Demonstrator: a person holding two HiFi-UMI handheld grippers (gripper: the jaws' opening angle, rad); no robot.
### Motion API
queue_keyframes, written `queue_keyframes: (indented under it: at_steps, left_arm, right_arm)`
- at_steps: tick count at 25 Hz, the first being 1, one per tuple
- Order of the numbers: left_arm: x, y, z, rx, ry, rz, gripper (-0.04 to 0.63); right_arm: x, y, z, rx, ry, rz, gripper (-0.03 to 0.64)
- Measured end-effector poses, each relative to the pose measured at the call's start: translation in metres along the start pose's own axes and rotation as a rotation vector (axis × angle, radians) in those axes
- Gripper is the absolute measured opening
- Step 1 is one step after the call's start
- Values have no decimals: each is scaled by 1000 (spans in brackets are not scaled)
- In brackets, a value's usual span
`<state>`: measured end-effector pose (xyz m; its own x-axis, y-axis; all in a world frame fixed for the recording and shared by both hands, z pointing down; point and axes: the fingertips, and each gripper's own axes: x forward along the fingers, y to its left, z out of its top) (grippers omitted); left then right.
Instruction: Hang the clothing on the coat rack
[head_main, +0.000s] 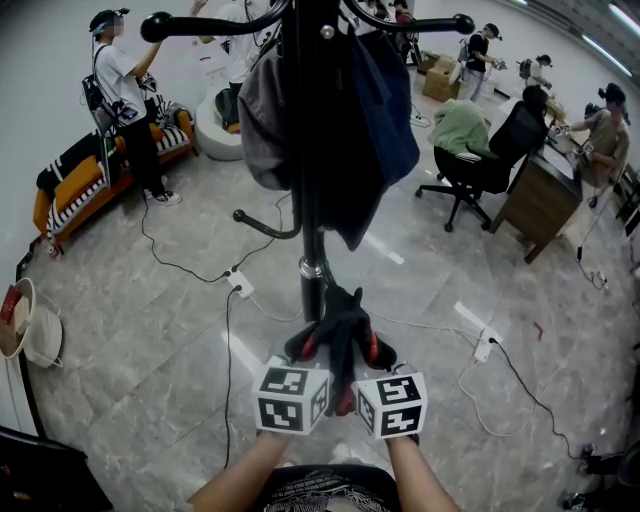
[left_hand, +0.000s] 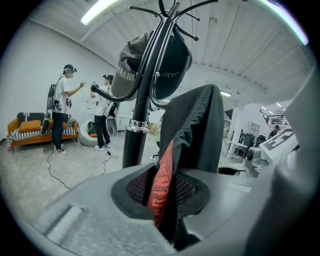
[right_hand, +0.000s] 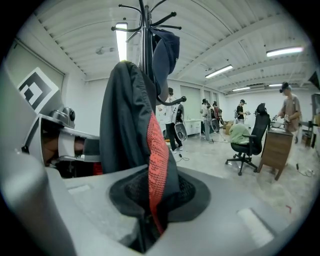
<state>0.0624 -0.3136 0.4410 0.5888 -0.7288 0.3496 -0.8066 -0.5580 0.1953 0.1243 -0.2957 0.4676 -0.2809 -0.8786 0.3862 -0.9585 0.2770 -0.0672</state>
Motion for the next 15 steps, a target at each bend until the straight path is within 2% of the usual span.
queue_keyframes:
  at_steps: [15]
  left_arm:
    - [-8,-5,-7,-4,8,-4,55]
  right_arm:
    - [-8,8,-6,7,15,12,77]
